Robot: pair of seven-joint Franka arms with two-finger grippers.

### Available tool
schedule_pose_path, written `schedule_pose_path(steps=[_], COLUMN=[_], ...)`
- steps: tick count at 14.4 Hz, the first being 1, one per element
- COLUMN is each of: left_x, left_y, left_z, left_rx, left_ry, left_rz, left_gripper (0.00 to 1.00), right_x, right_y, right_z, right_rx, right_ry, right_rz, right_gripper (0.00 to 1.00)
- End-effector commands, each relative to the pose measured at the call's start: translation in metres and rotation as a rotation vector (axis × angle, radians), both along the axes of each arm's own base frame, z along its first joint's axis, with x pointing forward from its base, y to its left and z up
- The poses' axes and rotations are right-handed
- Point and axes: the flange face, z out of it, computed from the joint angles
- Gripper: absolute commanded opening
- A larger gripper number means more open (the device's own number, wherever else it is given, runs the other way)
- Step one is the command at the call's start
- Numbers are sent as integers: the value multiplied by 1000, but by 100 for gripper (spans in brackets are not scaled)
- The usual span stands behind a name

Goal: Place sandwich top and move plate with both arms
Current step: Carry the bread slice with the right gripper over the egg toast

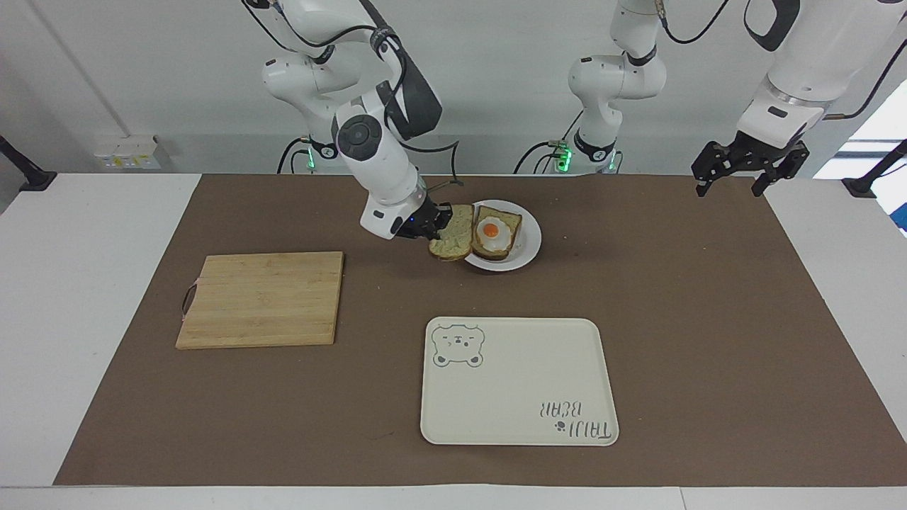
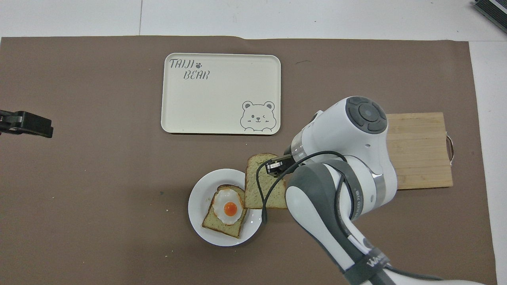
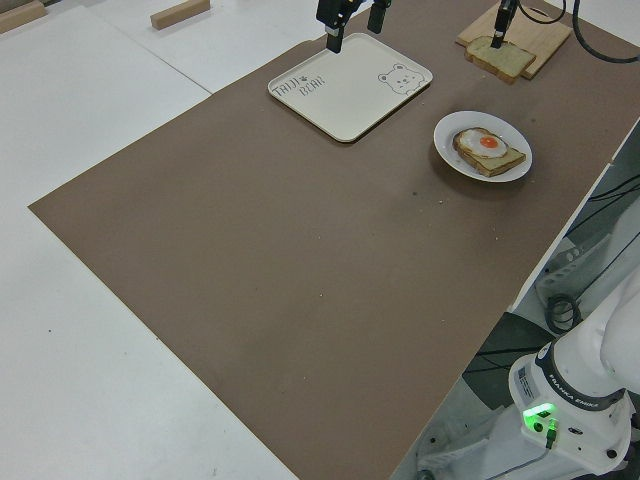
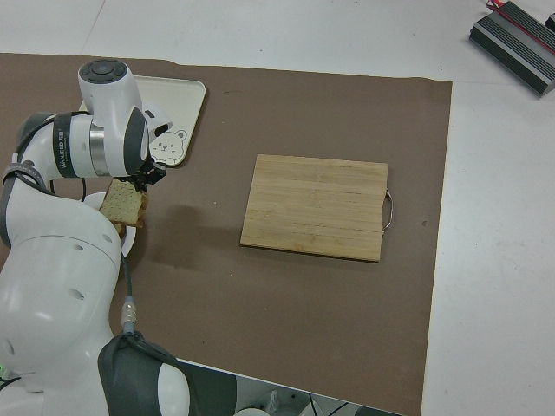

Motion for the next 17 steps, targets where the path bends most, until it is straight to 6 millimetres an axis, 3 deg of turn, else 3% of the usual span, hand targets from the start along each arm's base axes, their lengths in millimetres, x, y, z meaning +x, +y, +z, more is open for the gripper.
schedule_pose_path(steps=[1, 4, 9, 13, 17], left_x=[-1, -1, -1, -1, -1], left_y=[1, 0, 1, 1, 1], left_z=[2, 2, 2, 2, 2], left_rx=[10, 10, 10, 9, 9], left_ry=[8, 8, 8, 9, 9], left_rz=[10, 8, 10, 10, 10], left_gripper=[100, 100, 100, 100, 100], right_x=[-19, -22, -43, -49, -66], right_y=[34, 43, 100, 99, 112], right_z=[-5, -10, -52, -60, -73], right_rx=[15, 17, 10, -2, -16], right_ry=[-12, -22, -37, -25, -10], right_rz=[-36, -30, -29, -18, 8], right_gripper=[0, 0, 0, 0, 0])
